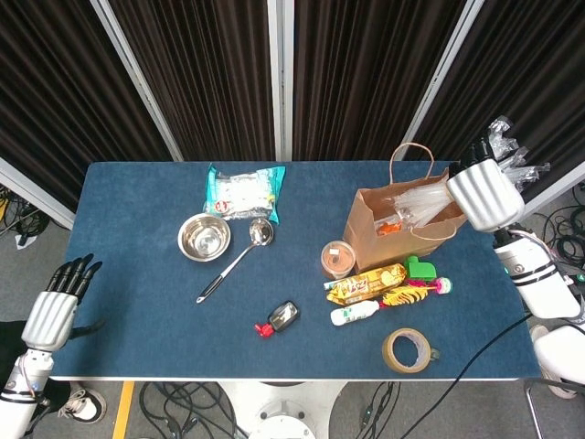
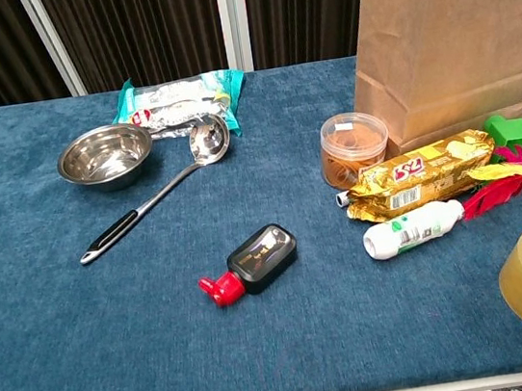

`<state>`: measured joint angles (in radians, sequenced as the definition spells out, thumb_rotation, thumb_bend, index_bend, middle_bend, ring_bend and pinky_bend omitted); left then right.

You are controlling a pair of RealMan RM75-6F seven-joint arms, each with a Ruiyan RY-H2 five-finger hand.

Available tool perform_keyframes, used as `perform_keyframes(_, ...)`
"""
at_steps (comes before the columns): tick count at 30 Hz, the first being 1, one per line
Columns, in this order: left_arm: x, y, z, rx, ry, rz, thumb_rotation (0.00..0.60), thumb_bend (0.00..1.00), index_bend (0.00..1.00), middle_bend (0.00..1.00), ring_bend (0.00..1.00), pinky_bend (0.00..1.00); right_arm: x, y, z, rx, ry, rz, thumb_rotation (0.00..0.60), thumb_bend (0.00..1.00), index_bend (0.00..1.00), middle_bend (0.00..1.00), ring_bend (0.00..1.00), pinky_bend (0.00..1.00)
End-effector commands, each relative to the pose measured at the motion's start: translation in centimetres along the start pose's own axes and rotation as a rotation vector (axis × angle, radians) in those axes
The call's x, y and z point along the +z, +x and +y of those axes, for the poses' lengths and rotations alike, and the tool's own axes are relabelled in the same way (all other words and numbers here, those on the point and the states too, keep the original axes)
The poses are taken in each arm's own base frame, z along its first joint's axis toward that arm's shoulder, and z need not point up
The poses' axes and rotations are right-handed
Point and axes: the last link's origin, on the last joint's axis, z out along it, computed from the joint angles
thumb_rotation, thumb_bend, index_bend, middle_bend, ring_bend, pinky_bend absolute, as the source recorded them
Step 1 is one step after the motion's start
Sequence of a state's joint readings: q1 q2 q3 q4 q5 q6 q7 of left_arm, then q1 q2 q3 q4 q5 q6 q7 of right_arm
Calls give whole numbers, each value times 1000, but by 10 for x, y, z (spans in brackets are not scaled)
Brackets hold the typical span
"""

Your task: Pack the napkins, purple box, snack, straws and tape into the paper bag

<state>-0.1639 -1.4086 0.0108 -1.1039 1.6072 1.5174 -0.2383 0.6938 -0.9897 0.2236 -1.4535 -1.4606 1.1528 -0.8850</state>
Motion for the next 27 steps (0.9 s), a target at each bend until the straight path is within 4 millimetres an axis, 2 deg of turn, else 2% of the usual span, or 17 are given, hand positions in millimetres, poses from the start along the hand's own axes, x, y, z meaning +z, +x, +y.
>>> perform_keyframes(1, 0, 0, 0, 0, 0, 0, 600, 155, 56, 7, 0, 106, 2, 1, -3, -4, 6, 1, 600, 212, 620, 583, 413, 266)
perform_keyframes(4, 0, 0, -1, 0, 1, 2, 600, 155, 56, 7, 0, 106, 5, 3, -4, -13, 15, 0, 600, 199, 603, 569, 405, 248)
perform_keyframes(6, 0, 0, -1, 0, 2, 5, 600, 156, 57, 7, 0, 106, 6, 4, -5, -23, 28, -10, 600, 151, 557, 539, 365, 214)
perform_keyframes(10, 0, 1, -1, -3, 3, 6, 600, 155, 56, 7, 0, 106, 5, 6, -5, -42, 53, -30, 600, 6, 360, 411, 203, 68)
perform_keyframes(12, 0, 0, -1, -5, 3, 5, 600, 155, 56, 7, 0, 106, 4, 8, -3, -44, 55, -33, 600, 0, 268, 345, 133, 14)
perform_keyframes(15, 1, 1, -1, -7, 2, 8, 600, 156, 56, 7, 0, 106, 4, 12, 0, -37, 46, -27, 600, 0, 169, 286, 76, 0)
perform_keyframes(22, 3, 4, 1, -15, -5, 21, 600, 155, 56, 7, 0, 106, 5, 30, 14, 1, -13, 33, 600, 0, 148, 271, 65, 0)
perform_keyframes(27, 4, 8, 3, -18, -11, 33, 600, 156, 57, 7, 0, 106, 10, 68, 36, 141, -129, 165, 600, 0, 147, 270, 71, 0)
